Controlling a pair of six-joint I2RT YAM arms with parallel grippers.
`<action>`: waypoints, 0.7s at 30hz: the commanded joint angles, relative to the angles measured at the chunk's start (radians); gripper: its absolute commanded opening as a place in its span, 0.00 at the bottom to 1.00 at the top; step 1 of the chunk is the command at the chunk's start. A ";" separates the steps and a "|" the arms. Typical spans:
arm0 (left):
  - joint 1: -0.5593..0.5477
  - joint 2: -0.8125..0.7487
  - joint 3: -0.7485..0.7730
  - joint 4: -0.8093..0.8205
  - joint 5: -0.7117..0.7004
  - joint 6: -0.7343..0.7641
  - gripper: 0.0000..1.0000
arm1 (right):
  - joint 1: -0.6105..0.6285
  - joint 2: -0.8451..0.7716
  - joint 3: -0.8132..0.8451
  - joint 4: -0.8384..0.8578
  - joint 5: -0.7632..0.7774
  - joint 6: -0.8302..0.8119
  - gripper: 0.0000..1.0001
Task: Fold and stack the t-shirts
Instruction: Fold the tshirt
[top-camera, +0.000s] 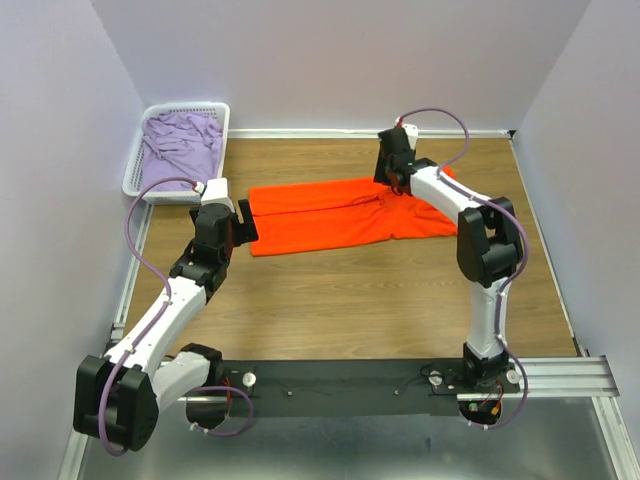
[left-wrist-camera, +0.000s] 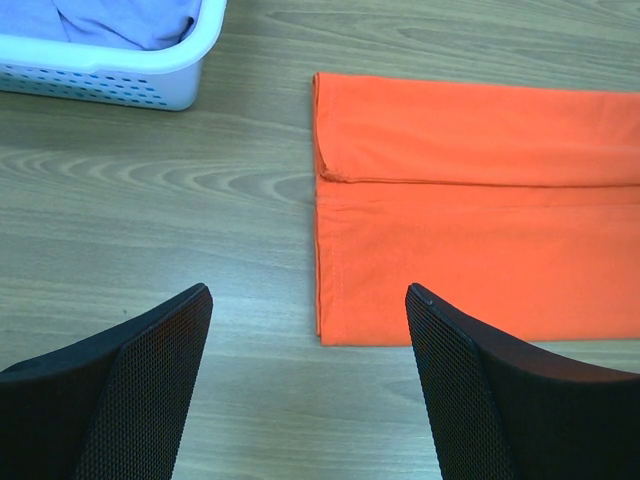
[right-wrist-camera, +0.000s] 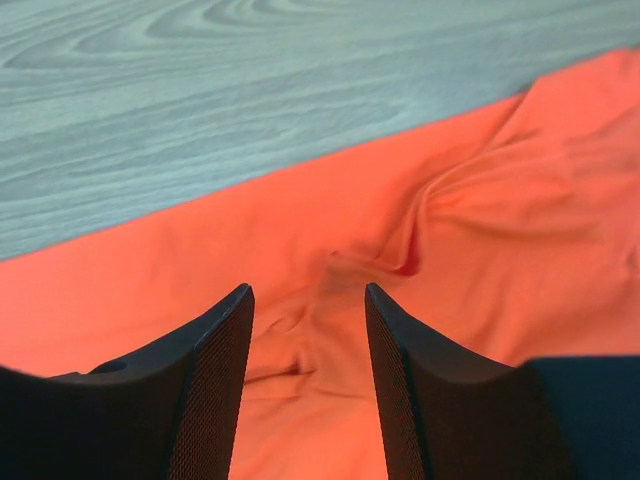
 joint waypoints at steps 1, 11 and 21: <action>-0.004 -0.009 -0.006 0.010 -0.002 -0.001 0.86 | 0.035 0.063 0.024 -0.061 0.171 0.147 0.56; -0.006 -0.014 -0.003 0.011 0.006 0.002 0.86 | 0.038 0.157 0.081 -0.080 0.233 0.153 0.47; -0.012 -0.014 -0.004 0.013 0.013 0.005 0.86 | 0.038 0.206 0.131 -0.080 0.244 0.140 0.42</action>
